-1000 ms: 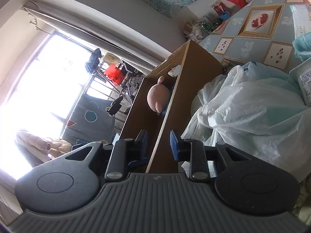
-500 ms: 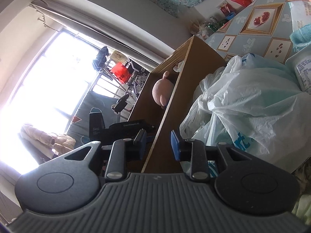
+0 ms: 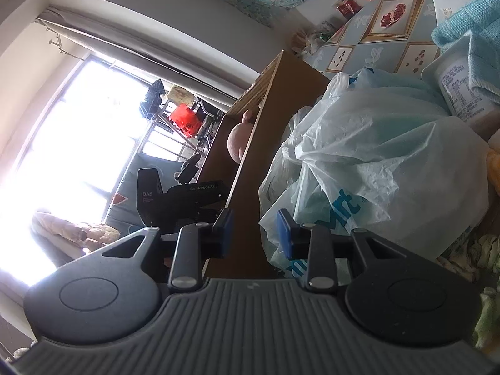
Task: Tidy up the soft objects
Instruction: 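Lower the bandage box into the cardboard box with the left gripper, then stand the bandage box upright on the box floor with the left gripper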
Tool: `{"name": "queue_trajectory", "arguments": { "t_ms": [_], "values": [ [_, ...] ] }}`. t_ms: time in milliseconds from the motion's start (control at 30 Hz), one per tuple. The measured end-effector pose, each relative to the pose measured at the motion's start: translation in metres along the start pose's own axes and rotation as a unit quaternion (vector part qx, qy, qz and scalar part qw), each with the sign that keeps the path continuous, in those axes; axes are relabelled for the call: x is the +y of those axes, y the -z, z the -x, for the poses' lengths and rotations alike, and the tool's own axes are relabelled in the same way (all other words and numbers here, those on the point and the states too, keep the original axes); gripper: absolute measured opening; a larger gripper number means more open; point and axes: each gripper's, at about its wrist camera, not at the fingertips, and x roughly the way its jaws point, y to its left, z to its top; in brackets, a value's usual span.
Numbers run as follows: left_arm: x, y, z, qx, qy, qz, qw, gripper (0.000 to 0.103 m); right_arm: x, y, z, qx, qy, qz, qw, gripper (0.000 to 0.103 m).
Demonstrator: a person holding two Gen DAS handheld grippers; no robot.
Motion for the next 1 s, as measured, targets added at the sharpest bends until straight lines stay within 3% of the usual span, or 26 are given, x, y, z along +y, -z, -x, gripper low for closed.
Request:
{"name": "queue_trajectory", "arguments": {
  "t_ms": [267,433,667,767,1000],
  "values": [
    [0.006,0.008,-0.003,0.077,0.015,0.015,0.9968,0.057,-0.007,-0.001,0.000,0.000,0.005,-0.013,1.000,0.034],
    [0.002,0.028,0.011,0.115,0.034,-0.051,0.9916,0.064,-0.007,-0.002,-0.004,0.000,0.002,-0.014,1.000,0.036],
    [-0.014,0.055,0.018,0.128,0.033,-0.140,0.9812,0.065,-0.008,0.000,-0.009,0.007,-0.001,-0.017,1.000,0.037],
    [-0.023,0.063,0.017,0.126,0.008,-0.168,0.9777,0.056,-0.009,0.000,-0.008,0.005,-0.002,-0.019,1.000,0.038],
    [-0.043,0.058,0.015,0.116,0.001,-0.163,0.9797,0.051,-0.015,-0.001,-0.003,-0.004,-0.007,-0.024,1.000,0.038]
  ]
}}
